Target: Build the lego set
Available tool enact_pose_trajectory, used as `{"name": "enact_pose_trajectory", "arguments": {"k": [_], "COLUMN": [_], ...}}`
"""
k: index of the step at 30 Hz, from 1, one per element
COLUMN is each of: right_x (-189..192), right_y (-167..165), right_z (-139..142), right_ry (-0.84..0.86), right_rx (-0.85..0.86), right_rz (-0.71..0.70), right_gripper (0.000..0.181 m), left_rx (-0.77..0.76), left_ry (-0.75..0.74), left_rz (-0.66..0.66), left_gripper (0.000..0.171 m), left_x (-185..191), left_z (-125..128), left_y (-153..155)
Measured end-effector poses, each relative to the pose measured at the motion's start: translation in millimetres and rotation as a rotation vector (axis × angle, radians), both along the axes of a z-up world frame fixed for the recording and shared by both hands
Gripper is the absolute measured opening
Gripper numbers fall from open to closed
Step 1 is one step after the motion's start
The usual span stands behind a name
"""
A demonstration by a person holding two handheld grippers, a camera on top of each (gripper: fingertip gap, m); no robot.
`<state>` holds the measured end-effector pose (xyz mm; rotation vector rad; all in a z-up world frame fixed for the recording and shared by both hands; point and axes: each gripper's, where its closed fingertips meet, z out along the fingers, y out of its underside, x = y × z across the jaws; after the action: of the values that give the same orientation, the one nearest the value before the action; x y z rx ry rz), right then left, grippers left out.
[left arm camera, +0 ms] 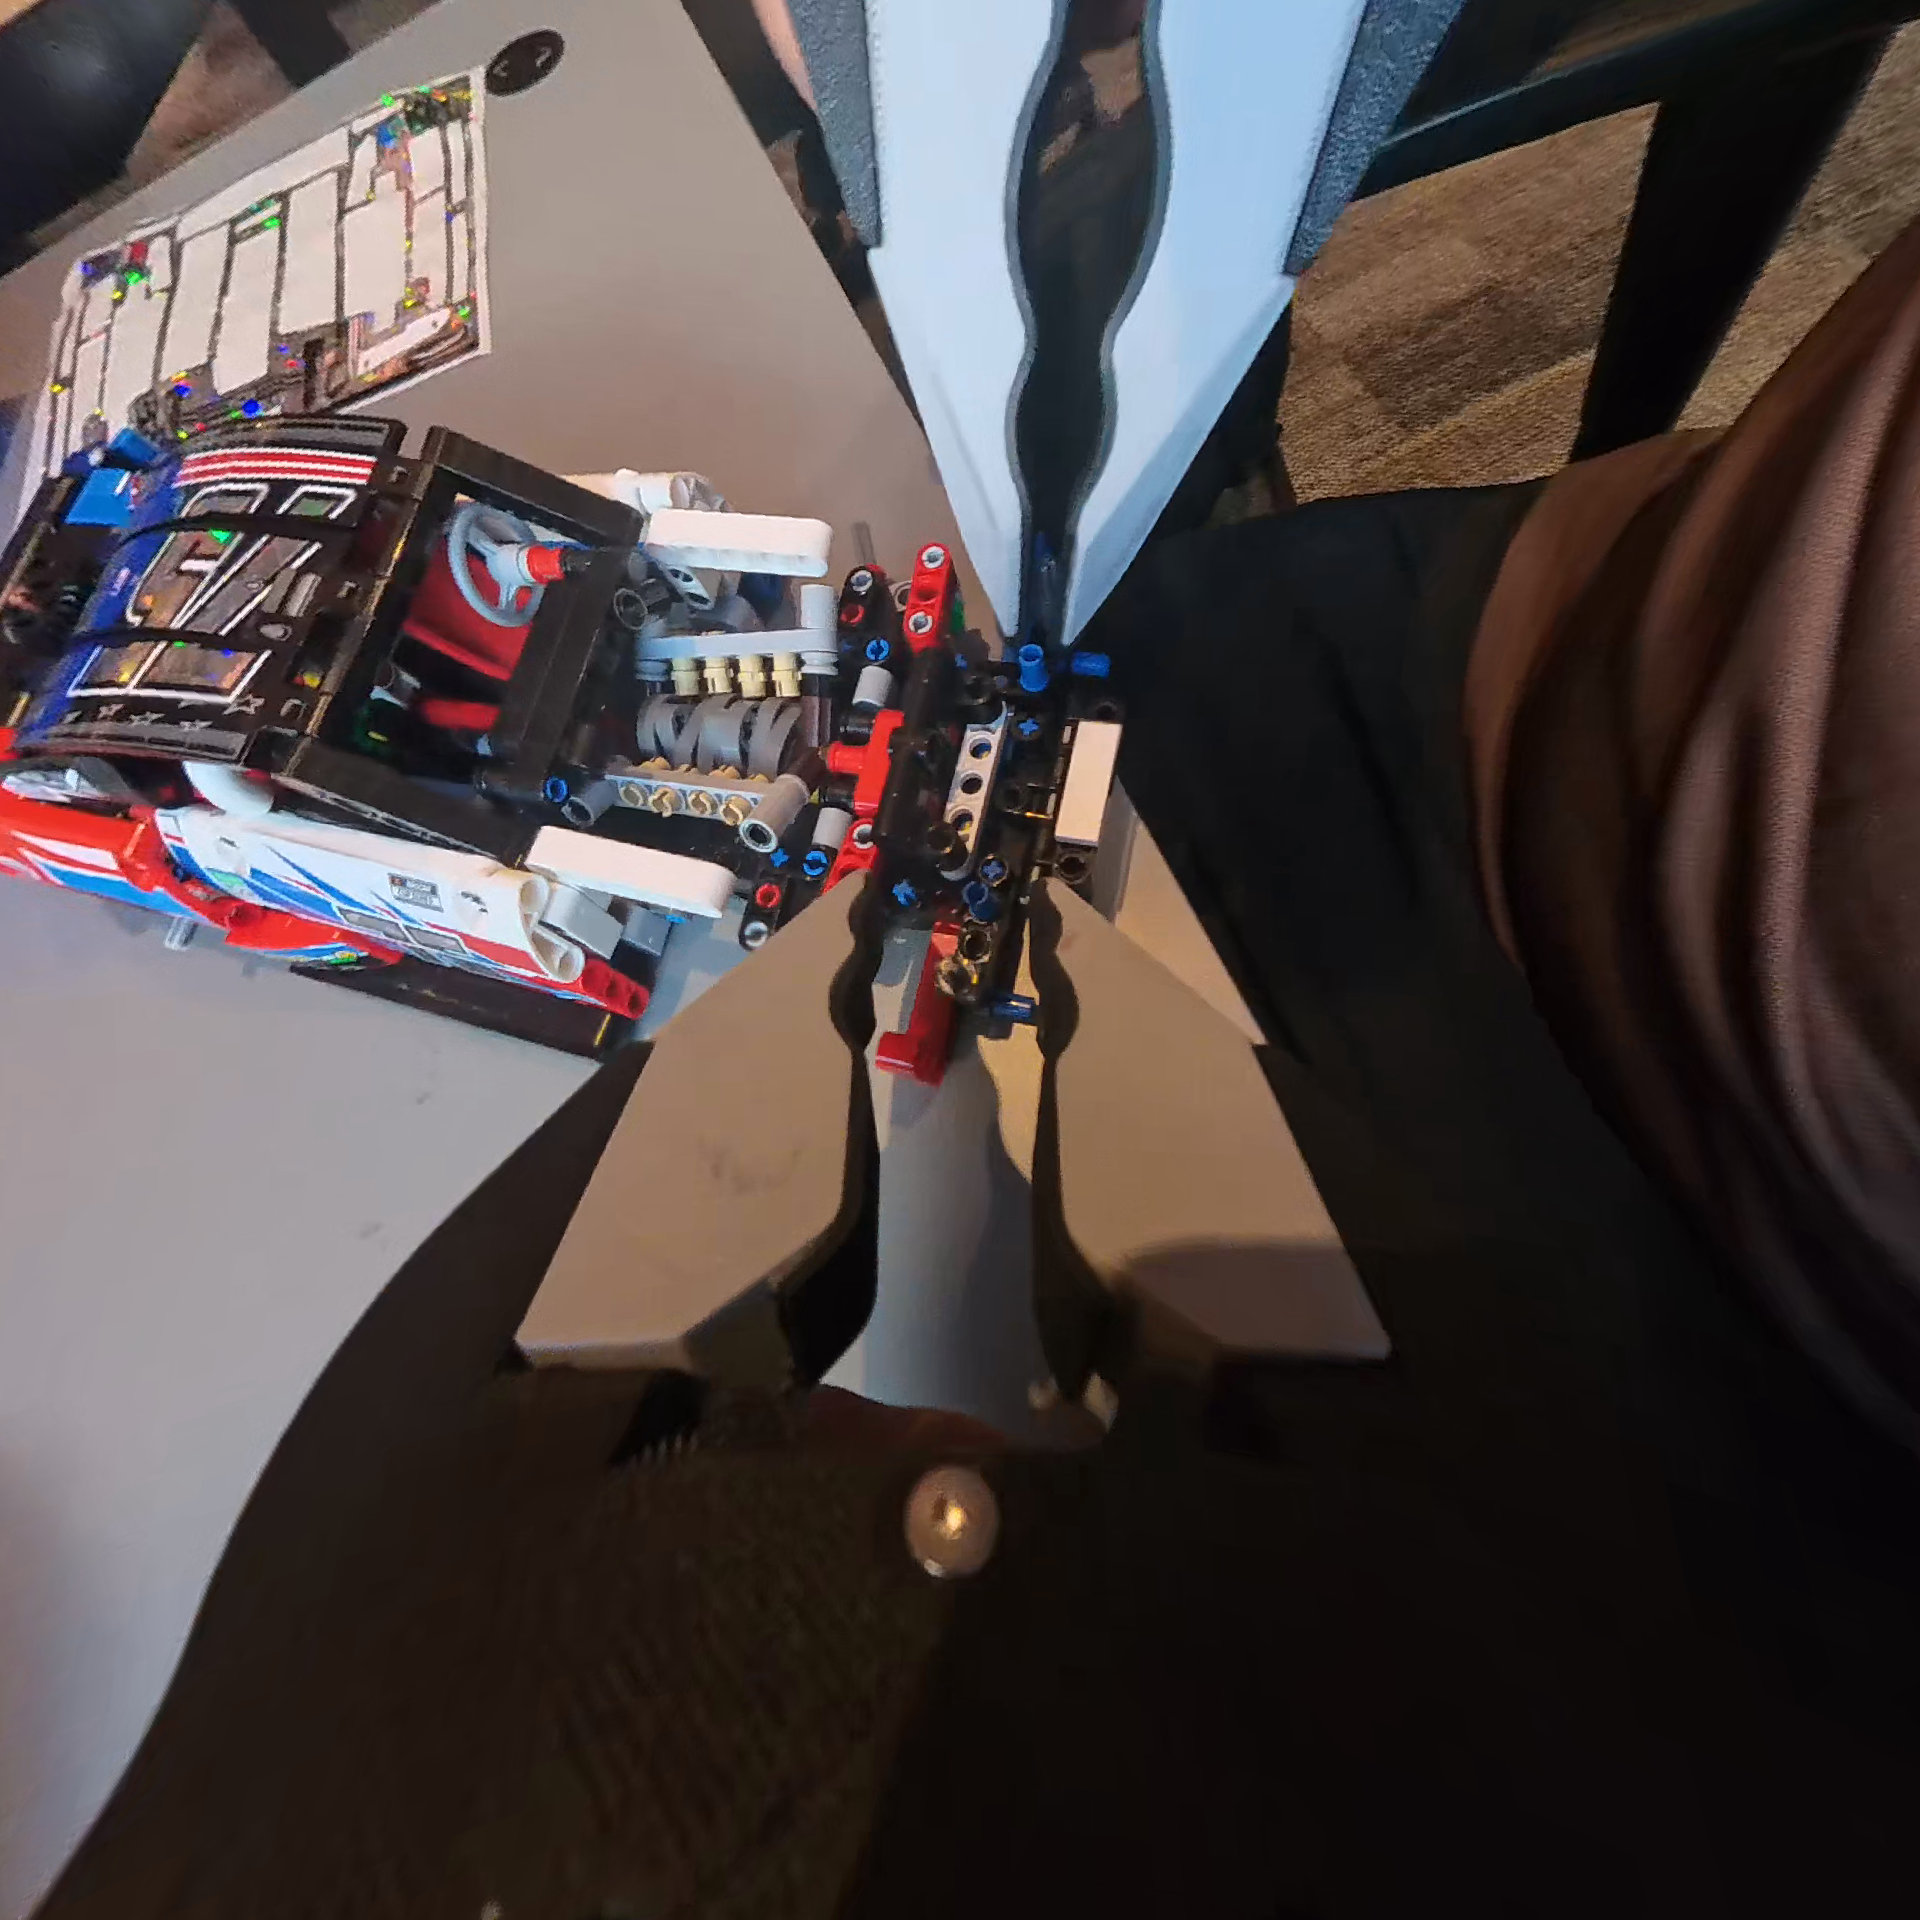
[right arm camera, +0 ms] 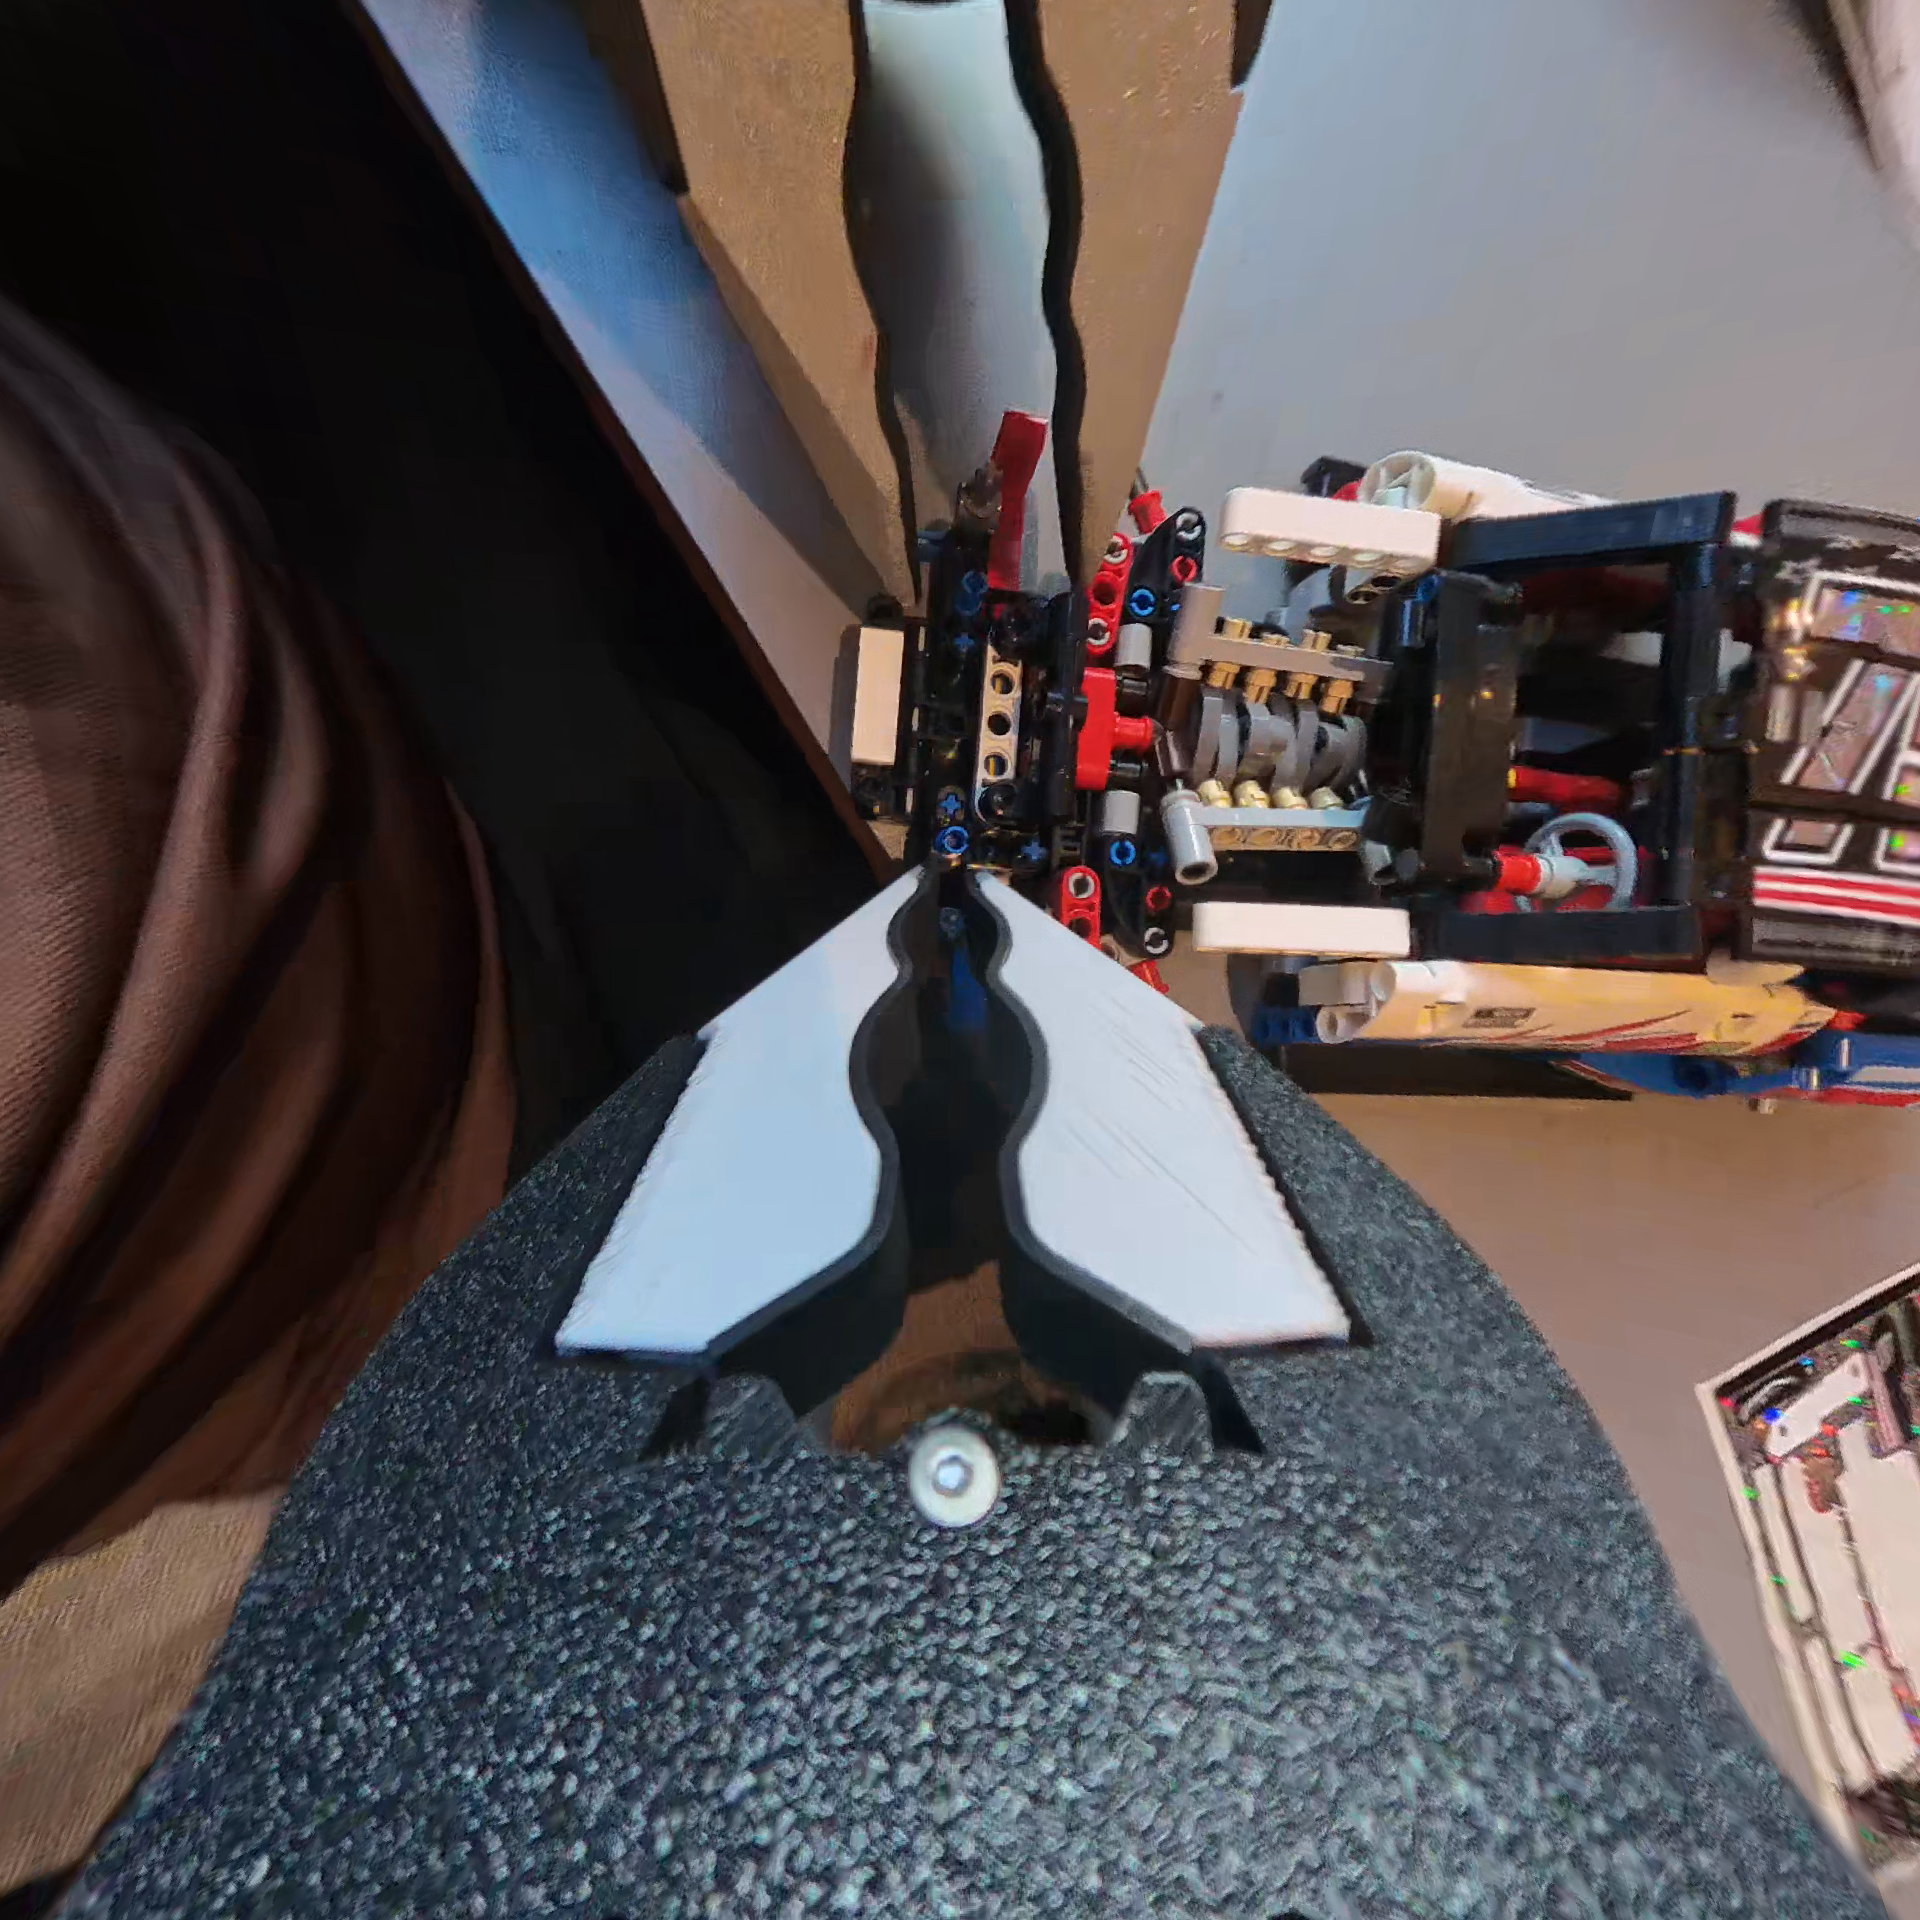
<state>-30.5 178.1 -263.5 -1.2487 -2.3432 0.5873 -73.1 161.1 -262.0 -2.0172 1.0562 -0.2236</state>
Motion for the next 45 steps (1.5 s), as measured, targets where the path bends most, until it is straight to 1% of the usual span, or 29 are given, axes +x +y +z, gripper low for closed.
{"name": "enact_pose_trajectory", "arguments": {"k": [3, 5, 6, 8, 9, 10, 14, 18, 21, 25, 26, 28, 30, 32, 34, 38, 40, 45], "right_x": [0.1, -2.1, -2.7, -3.6, -3.6, -3.5, -3.3, -3.2, -3.2, -2.6, -1.1, -9.0, -17.0, -16.6, -16.7, -9.7, -15.5, -16.1], "right_y": [-0.3, -1.0, -1.1, -0.9, -0.8, -0.5, -0.4, -0.2, -0.4, -0.6, -0.8, 1.8, 6.6, 5.3, 6.0, 5.8, 10.8, 11.3], "right_z": [-1.4, -2.5, -2.8, -3.3, -3.4, -3.7, -4.6, -5.4, -5.8, -4.0, -1.5, 10.0, 15.4, 9.3, 9.2, 3.1, 4.2, -1.5], "right_ry": [-0.096, -0.138, -0.156, -0.194, -0.221, -0.253, -0.370, -0.433, -0.426, -0.374, -0.377, -0.325, -0.285, -0.287, -0.285, -0.333, -0.305, -0.317], "right_rx": [0.055, 0.099, 0.121, 0.151, 0.163, 0.170, 0.135, 0.115, 0.068, 0.099, 0.076, 0.007, -0.007, 0.043, 0.097, 0.115, 0.107, 0.010], "right_rz": [0.041, 0.056, 0.063, 0.074, 0.081, 0.088, 0.112, 0.117, 0.097, 0.093, 0.077, 0.018, -0.021, 0.004, 0.025, 0.034, -0.008, -0.107], "right_gripper": [0.000, 0.000, 0.000, 0.000, 0.000, 0.000, 0.000, 0.000, 0.000, 0.000, 0.000, 0.000, 0.000, 0.000, 0.000, 0.000, 0.000, 0.000], "left_rx": [0.004, 0.023, 0.028, 0.036, 0.033, 0.032, 0.006, -0.042, -0.045, -0.026, -0.024, -0.028, -0.033, -0.040, -0.041, -0.037, -0.035, -0.029], "left_ry": [-0.005, 0.007, 0.026, 0.063, 0.068, 0.078, 0.052, 0.008, 0.006, 0.021, 0.022, 0.018, 0.014, 0.007, 0.006, 0.009, 0.011, 0.018], "left_rz": [-0.020, -0.007, 0.011, 0.024, 0.017, 0.024, 0.018, 0.015, 0.017, 0.016, 0.016, 0.018, 0.019, 0.022, 0.024, 0.024, 0.024, 0.027], "left_gripper": [0.024, 0.021, 0.018, 0.018, 0.013, 0.014, 0.013, 0.012, 0.012, 0.012, 0.012, 0.012, 0.012, 0.012, 0.012, 0.012, 0.012, 0.012], "left_x": [0.7, -1.6, -5.2, -9.7, -9.2, -10.4, -12.2, -11.9, -11.9, -12.0, -11.8, -11.8, -11.8, -11.6, -11.8, -11.6, -11.7, -11.2], "left_z": [-2.9, -4.3, -6.3, -11.8, -15.1, -18.9, -19.0, -19.3, -19.5, -19.3, -19.4, -19.3, -19.3, -19.2, -19.2, -19.2, -19.1, -19.1], "left_y": [0.2, 1.2, 1.9, 0.5, -2.2, -2.8, -3.2, -3.2, -3.1, -3.1, -3.1, -3.1, -3.1, -3.0, -2.9, -2.8, -2.8, -3.3]}}
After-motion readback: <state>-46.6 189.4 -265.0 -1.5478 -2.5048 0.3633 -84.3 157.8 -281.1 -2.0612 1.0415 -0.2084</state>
